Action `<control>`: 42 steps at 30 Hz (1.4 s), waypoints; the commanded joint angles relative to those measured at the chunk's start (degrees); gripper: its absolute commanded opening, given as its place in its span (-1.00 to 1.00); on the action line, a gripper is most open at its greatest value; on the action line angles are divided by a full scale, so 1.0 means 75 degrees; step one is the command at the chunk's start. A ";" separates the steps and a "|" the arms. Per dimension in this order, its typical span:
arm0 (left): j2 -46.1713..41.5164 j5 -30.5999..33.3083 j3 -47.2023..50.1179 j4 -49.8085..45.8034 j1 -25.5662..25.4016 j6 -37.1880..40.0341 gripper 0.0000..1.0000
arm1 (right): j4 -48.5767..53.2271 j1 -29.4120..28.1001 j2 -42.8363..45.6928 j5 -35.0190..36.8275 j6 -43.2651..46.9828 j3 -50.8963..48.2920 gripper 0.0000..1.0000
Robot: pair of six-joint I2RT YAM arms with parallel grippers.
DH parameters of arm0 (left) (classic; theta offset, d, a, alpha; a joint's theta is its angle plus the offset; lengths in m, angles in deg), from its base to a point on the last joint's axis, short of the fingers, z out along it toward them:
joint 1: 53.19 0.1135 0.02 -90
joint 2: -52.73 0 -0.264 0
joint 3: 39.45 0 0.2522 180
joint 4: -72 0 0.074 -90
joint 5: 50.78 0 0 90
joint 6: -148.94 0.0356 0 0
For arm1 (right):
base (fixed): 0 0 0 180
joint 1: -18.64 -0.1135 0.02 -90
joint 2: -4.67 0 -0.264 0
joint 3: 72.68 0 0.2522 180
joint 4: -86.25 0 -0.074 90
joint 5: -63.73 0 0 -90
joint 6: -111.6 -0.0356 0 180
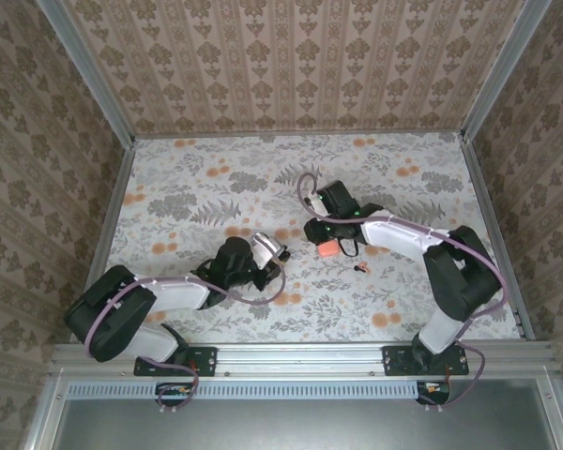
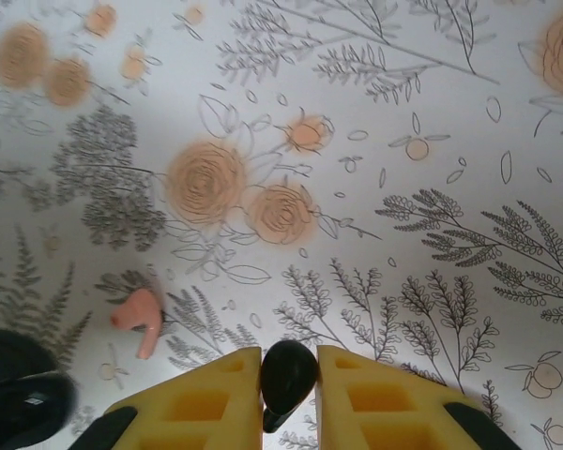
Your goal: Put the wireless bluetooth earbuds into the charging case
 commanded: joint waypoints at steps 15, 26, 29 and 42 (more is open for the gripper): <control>0.0471 -0.0638 -0.0775 0.0837 0.0073 -0.0338 -0.73 | -0.4093 0.0005 0.1729 -0.1665 -0.0292 -0.2605 -0.58; 0.0489 -0.0842 -0.0822 0.1032 0.0070 -0.0335 -0.73 | -0.5088 -0.0039 0.2041 -0.1990 -0.0379 -0.3093 -0.59; 0.0471 -0.0880 -0.0834 0.1049 0.0076 -0.0356 -0.74 | -0.5173 -0.0064 0.2020 -0.2074 -0.0372 -0.3094 -0.58; 0.0349 -0.0881 -0.0811 0.1249 0.0067 -0.0406 -0.73 | -0.5388 -0.0146 0.1900 -0.2310 -0.0371 -0.3140 -0.58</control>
